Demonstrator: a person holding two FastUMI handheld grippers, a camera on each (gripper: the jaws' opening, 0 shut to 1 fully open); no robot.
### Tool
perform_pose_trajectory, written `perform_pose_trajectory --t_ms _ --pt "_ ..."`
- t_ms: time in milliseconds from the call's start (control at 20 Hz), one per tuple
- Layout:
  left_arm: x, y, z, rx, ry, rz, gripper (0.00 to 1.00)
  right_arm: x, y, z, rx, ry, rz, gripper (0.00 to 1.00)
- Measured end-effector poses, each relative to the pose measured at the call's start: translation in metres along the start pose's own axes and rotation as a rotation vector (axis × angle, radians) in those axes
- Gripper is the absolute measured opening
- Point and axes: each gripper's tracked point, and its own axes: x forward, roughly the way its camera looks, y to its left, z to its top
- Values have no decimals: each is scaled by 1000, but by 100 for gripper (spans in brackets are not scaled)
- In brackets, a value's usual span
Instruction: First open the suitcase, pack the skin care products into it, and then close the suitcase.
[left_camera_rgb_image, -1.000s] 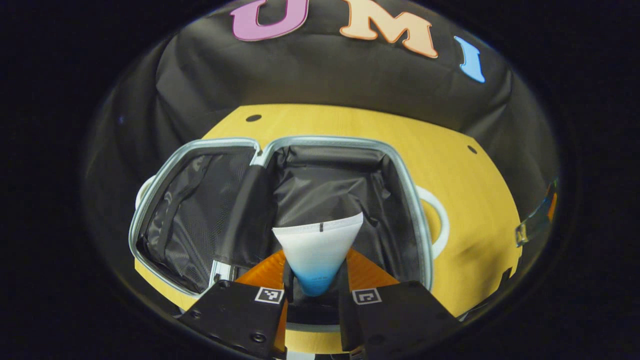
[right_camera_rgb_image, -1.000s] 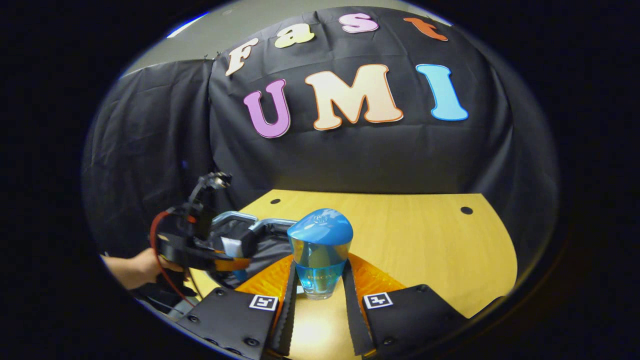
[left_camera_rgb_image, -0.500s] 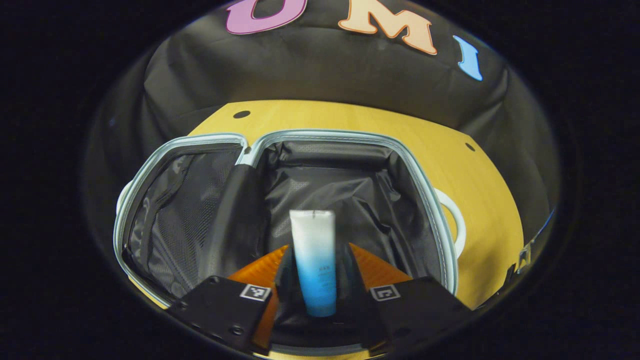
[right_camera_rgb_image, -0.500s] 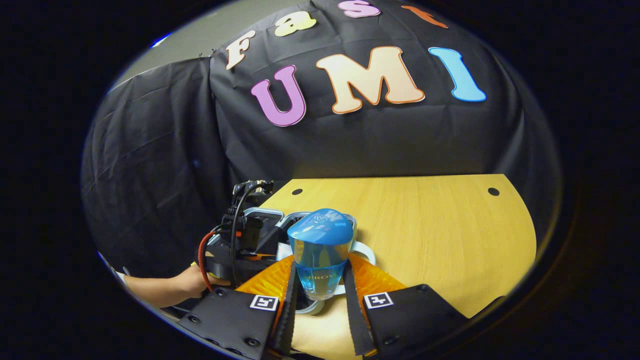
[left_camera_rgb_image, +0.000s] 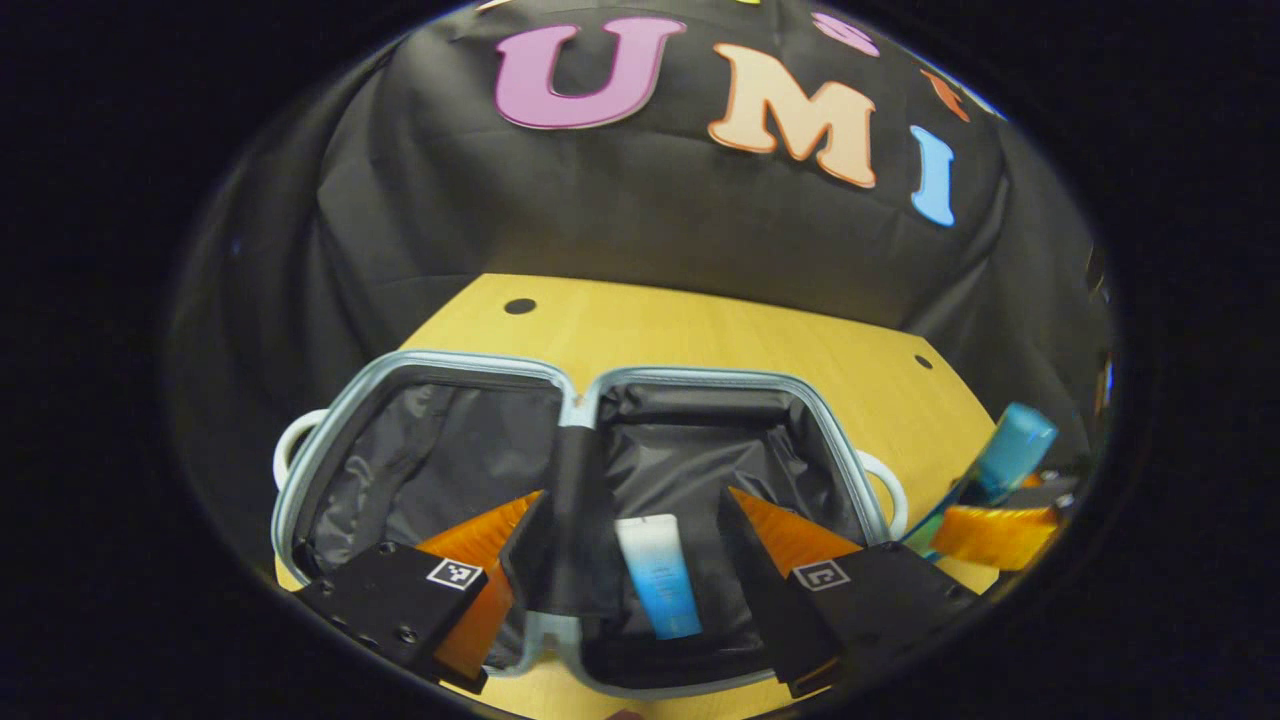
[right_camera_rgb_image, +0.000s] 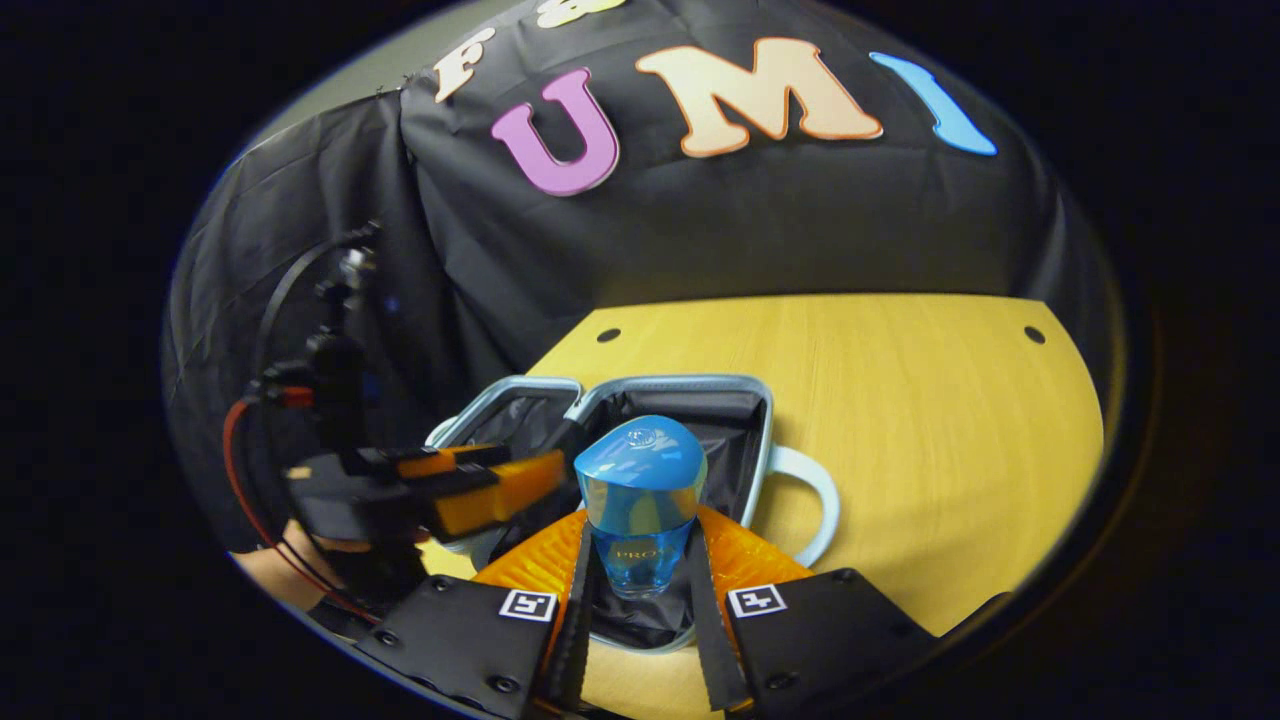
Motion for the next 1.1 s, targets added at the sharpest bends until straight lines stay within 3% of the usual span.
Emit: perform_pose_trajectory --t_ms 300,500,550,600,750,800,950,1050,1100 --pt "-39 90 16 -125 -63 146 96 48 -5 -48 45 149 -39 48" --pt "-51 143 14 -191 -73 250 96 65 -9 -35 106 122 -60 45" --pt "-54 155 14 -204 -74 273 96 68 -12 -33 123 120 -72 48" --pt "-54 166 14 -210 -73 288 96 69 -15 -31 135 119 -79 45" --pt "-52 194 14 -220 -59 327 96 70 -13 -19 158 90 -63 56" --pt "-49 202 15 -223 -53 330 96 68 -10 -11 157 73 -48 52" --pt "-37 237 22 -227 -43 357 96 56 -6 9 128 13 -34 87" --pt "-28 261 32 -274 -46 362 95 45 -10 19 109 -18 -51 87" --pt "-22 274 35 -309 -43 362 96 39 -14 24 102 -33 -65 95"
